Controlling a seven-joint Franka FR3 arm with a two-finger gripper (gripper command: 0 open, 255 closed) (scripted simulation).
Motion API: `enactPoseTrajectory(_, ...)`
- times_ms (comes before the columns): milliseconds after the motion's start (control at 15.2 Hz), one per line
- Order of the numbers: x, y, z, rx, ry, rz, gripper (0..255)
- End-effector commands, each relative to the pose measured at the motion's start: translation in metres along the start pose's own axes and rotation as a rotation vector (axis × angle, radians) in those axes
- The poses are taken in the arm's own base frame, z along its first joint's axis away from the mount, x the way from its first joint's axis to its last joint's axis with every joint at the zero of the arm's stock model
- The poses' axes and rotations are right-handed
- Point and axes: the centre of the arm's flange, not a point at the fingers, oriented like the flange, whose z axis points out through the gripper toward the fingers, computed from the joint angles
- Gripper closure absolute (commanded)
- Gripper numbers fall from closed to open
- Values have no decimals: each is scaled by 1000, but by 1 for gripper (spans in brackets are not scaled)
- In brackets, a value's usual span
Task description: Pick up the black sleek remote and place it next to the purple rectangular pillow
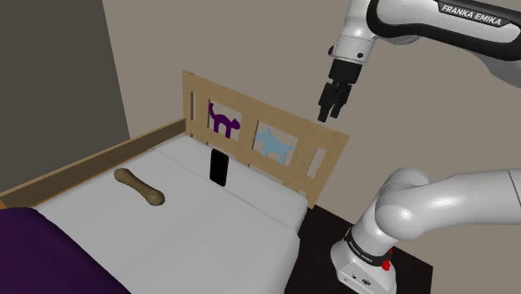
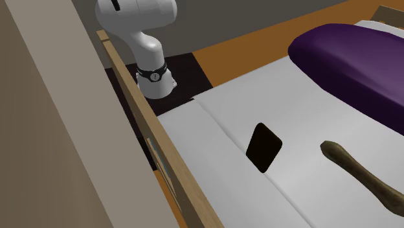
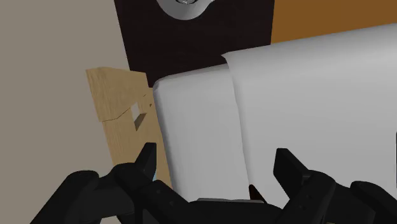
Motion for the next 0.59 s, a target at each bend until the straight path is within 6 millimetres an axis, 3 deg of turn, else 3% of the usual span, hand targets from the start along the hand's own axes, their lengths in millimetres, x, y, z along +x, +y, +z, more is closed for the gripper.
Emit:
enactPoseTrajectory(0,0,0,0,0,0,0,0)
enactPoseTrajectory(528,79,-49,51,-33,11,-46,0)
